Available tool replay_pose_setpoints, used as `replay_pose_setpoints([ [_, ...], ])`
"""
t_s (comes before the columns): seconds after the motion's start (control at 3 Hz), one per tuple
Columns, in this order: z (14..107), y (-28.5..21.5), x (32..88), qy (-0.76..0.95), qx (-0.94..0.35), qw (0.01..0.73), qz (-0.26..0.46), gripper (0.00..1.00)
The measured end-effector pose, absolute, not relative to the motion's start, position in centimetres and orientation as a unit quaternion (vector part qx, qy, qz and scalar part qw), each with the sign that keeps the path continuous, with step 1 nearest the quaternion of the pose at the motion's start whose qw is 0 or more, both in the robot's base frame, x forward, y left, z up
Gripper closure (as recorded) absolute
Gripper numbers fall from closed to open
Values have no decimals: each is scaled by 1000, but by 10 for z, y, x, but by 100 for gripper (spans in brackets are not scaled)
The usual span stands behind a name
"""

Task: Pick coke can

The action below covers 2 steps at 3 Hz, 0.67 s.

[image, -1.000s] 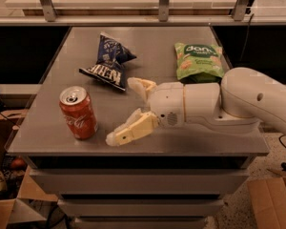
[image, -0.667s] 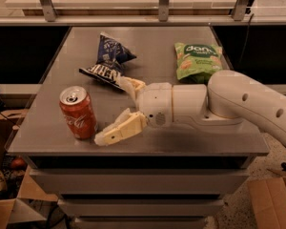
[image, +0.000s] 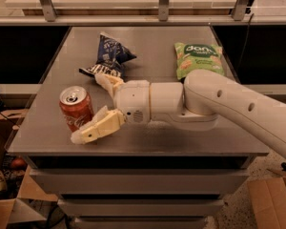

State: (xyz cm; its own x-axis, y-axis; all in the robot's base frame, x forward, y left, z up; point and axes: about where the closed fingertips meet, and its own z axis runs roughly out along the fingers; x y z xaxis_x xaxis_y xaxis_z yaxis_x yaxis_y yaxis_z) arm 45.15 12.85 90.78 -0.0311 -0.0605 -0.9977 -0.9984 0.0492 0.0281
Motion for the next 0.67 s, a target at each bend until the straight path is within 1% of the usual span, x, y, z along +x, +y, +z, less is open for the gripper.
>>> replay_pose_setpoints([
  [0.33, 906, 151, 445, 519, -499, 482, 498, 0],
  [0.67, 904, 163, 441, 511, -499, 478, 510, 18],
])
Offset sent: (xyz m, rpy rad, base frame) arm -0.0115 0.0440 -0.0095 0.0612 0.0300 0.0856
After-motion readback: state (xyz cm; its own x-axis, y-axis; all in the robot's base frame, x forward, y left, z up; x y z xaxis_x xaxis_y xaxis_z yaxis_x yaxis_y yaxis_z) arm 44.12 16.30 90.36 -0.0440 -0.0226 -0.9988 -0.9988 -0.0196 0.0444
